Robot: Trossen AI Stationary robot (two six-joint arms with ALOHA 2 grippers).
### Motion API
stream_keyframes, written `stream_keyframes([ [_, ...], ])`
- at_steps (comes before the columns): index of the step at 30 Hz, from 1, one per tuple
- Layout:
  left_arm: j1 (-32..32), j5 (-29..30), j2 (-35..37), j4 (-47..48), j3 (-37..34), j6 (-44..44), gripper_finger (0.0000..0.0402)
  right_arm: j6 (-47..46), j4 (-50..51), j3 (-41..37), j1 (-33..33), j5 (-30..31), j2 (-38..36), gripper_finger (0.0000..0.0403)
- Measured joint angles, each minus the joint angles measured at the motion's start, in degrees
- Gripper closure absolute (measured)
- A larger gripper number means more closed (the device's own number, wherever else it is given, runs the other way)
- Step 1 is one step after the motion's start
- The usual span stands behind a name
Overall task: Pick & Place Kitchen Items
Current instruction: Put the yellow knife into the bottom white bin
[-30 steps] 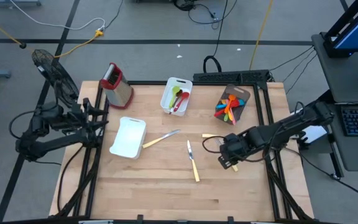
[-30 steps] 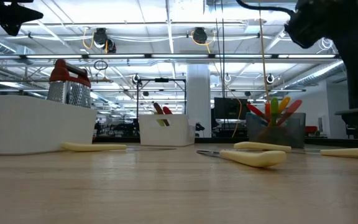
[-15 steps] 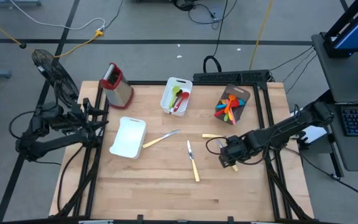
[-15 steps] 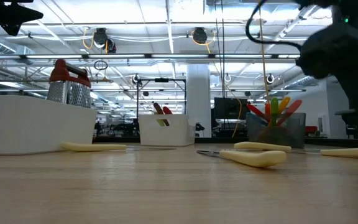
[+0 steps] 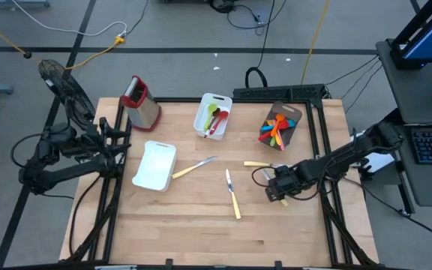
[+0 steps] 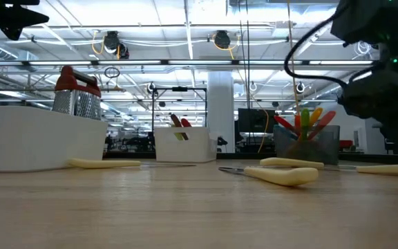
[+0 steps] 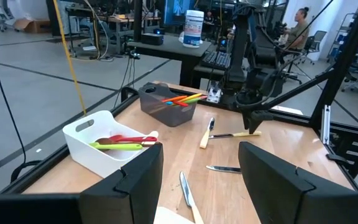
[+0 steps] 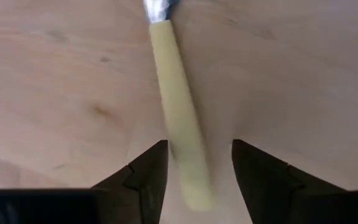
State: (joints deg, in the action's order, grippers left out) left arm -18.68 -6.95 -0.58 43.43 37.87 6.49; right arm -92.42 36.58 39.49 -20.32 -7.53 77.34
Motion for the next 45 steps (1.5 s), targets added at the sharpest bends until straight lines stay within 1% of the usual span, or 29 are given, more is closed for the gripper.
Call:
stream_keyframes([
  [6, 0.0, 0.0, 0.0, -0.2, 0.0, 0.0, 0.0185, -2.6, -6.8, -4.8, -0.1, -0.2, -0.4, 0.0244],
  [12, 0.0, 0.0, 0.0, -0.2, 0.0, 0.2, 0.0186, -4.2, -4.9, -5.6, -0.1, -0.7, -0.1, 0.0267],
  [15, 0.0, 0.0, 0.0, -0.2, 0.0, 0.4, 0.0186, -4.7, -4.6, -5.6, -0.1, -1.1, -0.1, 0.0288],
  [20, 0.0, 0.0, 0.0, -0.2, 0.0, 1.8, 0.0186, -6.1, -4.2, -5.6, -0.1, -1.2, -0.1, 0.0339],
  [29, 0.0, -0.5, 0.0, -0.5, 0.0, 4.3, 0.0186, -5.4, -5.1, -5.3, -0.1, -2.0, -0.1, 0.0341],
  [35, 0.0, -0.5, 0.0, -1.3, 0.0, 7.1, 0.0186, 0.4, -6.2, -2.8, -0.1, -4.6, -0.3, 0.0341],
  [38, 0.0, -0.5, 0.0, -2.1, 0.0, 7.8, 0.0186, 2.3, -9.9, -1.8, -0.3, -6.2, -1.3, 0.0341],
  [41, 0.0, -0.5, 0.0, -3.7, 0.0, 8.0, 0.0186, 4.1, -15.1, -1.8, -0.2, -5.4, -1.8, 0.0341],
  [45, 0.0, -0.6, 0.0, -5.7, 0.0, 10.4, 0.0186, 6.3, -23.9, -1.7, 0.0, -4.9, -2.0, 0.0341],
])
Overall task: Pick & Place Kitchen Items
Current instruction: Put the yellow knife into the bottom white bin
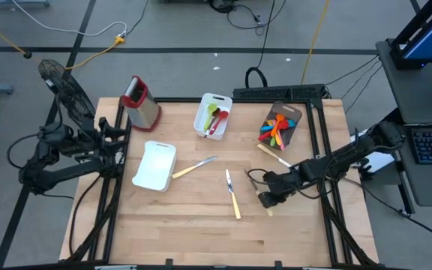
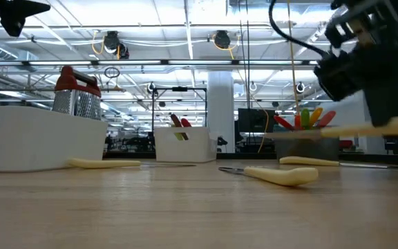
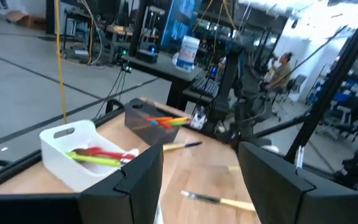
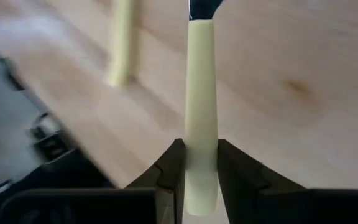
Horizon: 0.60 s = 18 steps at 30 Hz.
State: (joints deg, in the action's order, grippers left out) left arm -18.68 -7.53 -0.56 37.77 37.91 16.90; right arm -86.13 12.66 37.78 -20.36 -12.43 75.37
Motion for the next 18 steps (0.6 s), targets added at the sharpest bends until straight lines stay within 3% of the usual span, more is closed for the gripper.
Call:
stream_keyframes([
  [18, 0.0, -0.5, -1.7, -5.9, 0.0, 14.5, 0.0186, 15.2, -36.9, 0.0, 6.5, 0.4, -0.1, 0.0341],
])
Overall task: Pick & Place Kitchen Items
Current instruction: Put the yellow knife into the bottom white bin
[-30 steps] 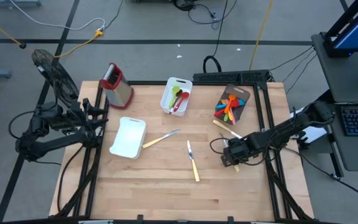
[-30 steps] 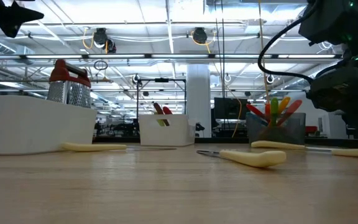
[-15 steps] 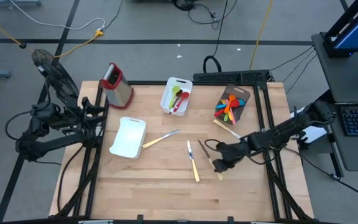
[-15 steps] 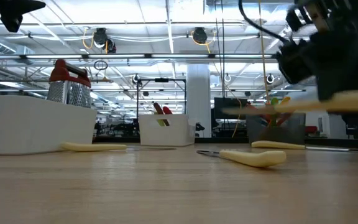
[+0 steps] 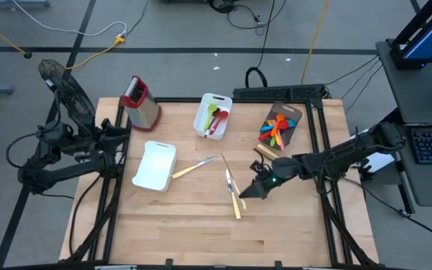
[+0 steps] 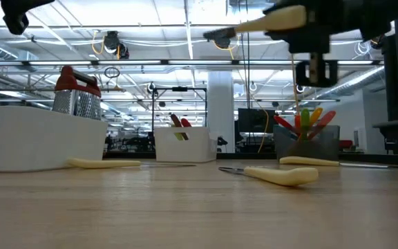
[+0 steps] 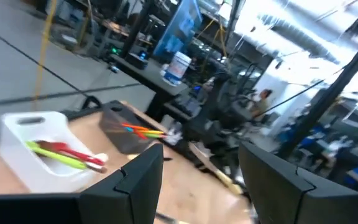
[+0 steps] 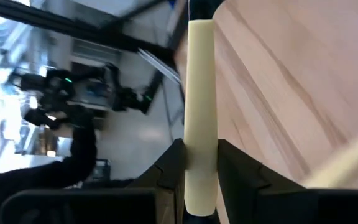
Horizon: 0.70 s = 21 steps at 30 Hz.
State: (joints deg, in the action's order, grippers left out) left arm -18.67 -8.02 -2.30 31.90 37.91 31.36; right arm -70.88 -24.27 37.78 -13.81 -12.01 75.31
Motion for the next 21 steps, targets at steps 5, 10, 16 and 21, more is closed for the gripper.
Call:
stream_keyframes([
  [5, 0.0, -4.3, -6.2, -7.2, 0.0, 5.0, 0.0186, 4.3, -7.5, 0.0, 3.2, -0.2, 0.0, 0.0341],
  [10, 0.0, -7.2, -16.1, -15.5, 0.0, 8.9, 0.0186, 8.2, -14.0, 0.1, 5.8, -1.5, 0.0, 0.0341],
  [16, 0.8, -10.3, -28.3, -26.9, 0.0, 10.8, 0.0186, 11.5, -19.8, 0.1, 7.8, -3.6, 0.0, 0.0341],
  [21, 3.8, -11.9, -36.7, -36.4, 0.0, 11.2, 0.0186, 12.4, -24.6, 0.1, 9.0, -7.3, 0.0, 0.0341],
])
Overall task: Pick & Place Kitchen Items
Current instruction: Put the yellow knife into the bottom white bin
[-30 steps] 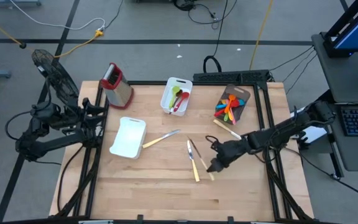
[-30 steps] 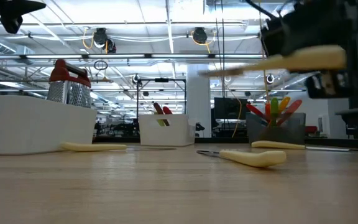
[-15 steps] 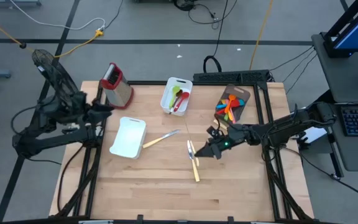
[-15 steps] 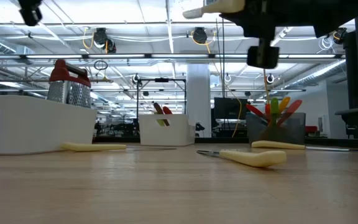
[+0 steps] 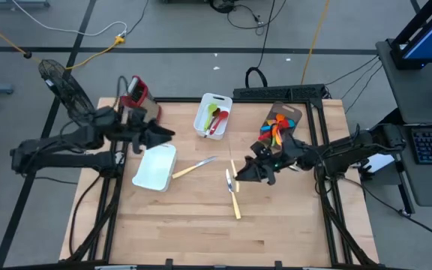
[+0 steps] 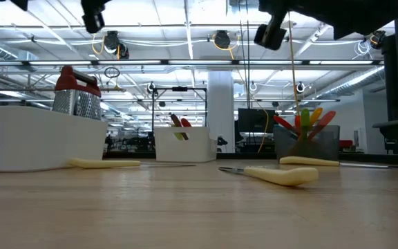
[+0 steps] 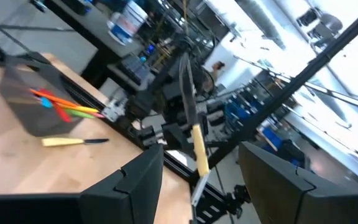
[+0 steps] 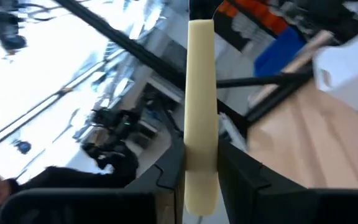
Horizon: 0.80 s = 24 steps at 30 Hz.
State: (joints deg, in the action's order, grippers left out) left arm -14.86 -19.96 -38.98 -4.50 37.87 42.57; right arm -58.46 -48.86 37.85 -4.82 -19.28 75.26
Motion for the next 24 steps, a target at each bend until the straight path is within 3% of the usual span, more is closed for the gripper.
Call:
stream_keyframes([
  [9, 7.6, 4.6, -9.0, -14.7, 0.0, 0.0, 0.0186, 0.2, -12.1, 0.0, 3.6, -6.5, 0.0, 0.0341],
  [15, 13.2, 10.9, -14.5, -23.9, 0.0, 1.1, 0.0186, 1.4, -13.5, 0.0, 6.0, -8.3, 0.0, 0.0341],
  [24, 17.7, 15.5, -25.7, -25.3, 6.5, 2.5, 0.0186, 3.9, -13.7, 0.0, 6.4, -10.7, 0.0, 0.0341],
])
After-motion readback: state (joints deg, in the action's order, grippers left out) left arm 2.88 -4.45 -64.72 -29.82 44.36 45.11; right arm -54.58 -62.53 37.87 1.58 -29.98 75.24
